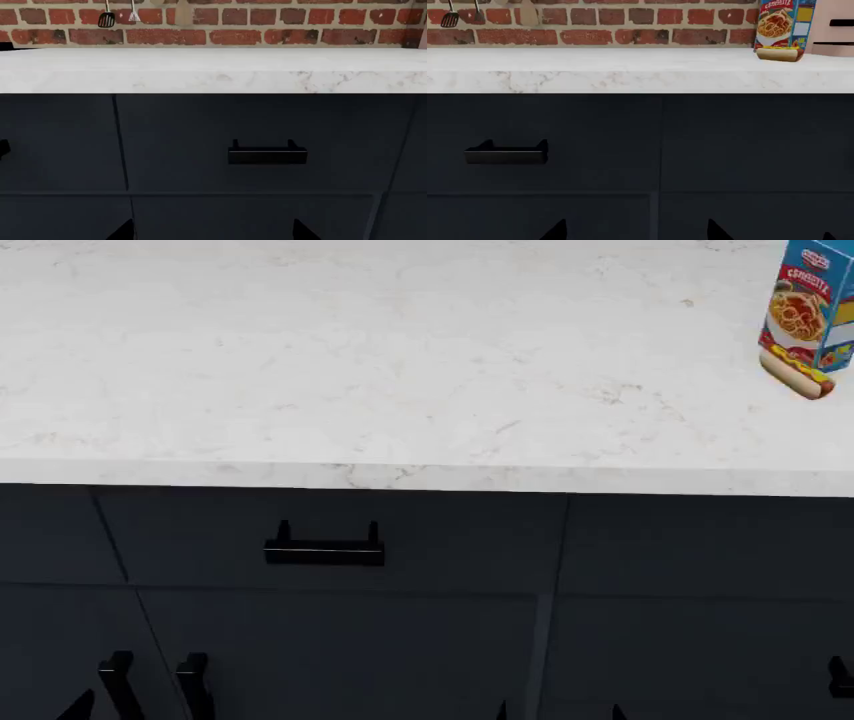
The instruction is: Open the right drawer.
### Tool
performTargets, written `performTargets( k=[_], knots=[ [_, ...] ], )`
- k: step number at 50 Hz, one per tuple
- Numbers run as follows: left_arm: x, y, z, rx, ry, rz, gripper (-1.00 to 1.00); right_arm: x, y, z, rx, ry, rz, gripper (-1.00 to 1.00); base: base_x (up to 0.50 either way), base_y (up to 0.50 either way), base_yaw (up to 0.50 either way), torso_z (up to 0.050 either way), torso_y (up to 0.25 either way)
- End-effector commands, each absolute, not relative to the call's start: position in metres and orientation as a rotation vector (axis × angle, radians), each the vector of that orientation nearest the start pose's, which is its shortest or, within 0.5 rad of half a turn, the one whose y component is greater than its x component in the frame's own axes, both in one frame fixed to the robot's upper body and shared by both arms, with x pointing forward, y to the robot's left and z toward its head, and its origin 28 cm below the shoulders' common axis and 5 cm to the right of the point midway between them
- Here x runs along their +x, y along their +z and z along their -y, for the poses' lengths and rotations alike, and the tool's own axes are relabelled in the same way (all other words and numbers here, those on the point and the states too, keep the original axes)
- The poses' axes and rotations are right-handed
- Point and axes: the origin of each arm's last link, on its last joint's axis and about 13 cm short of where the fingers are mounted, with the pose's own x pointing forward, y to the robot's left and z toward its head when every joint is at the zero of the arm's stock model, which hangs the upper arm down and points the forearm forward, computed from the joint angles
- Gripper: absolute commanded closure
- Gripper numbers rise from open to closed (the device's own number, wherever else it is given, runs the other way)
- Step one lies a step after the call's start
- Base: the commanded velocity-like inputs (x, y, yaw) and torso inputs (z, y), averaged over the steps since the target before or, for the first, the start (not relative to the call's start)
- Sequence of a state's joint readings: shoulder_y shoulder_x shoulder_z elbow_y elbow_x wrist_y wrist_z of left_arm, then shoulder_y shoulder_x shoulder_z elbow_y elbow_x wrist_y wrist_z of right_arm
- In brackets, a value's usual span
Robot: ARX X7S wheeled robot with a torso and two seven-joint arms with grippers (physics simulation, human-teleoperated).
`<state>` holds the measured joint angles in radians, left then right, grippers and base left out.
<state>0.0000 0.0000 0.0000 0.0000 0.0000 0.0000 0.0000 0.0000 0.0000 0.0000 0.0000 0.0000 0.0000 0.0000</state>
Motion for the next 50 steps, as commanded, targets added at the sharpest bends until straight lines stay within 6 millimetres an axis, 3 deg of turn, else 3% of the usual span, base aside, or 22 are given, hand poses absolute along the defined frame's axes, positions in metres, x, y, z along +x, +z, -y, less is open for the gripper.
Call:
performTargets(
  k=[1,30,50],
  knots=[
    [0.2108,0.0124,-0.2055,0.0,0.0,0.0,-1.0,0.2105,0.013,0.0965,-0.009,0.0,0.0,-1.0,0.0,0.0,0.0,0.0,0.0],
    [0.2092,0.0156,-0.2043,0.0,-0.003,0.002,-1.0,0.2119,0.0063,0.0975,-0.015,-0.001,-0.007,-1.0,0.0,0.0,0.0,0.0,0.0],
    [0.209,0.0135,-0.2053,-0.002,-0.003,0.004,-1.0,0.2104,0.0083,0.0968,-0.007,-0.006,-0.017,-1.0,-0.01,-0.26,0.0,0.0,0.0]
  ],
)
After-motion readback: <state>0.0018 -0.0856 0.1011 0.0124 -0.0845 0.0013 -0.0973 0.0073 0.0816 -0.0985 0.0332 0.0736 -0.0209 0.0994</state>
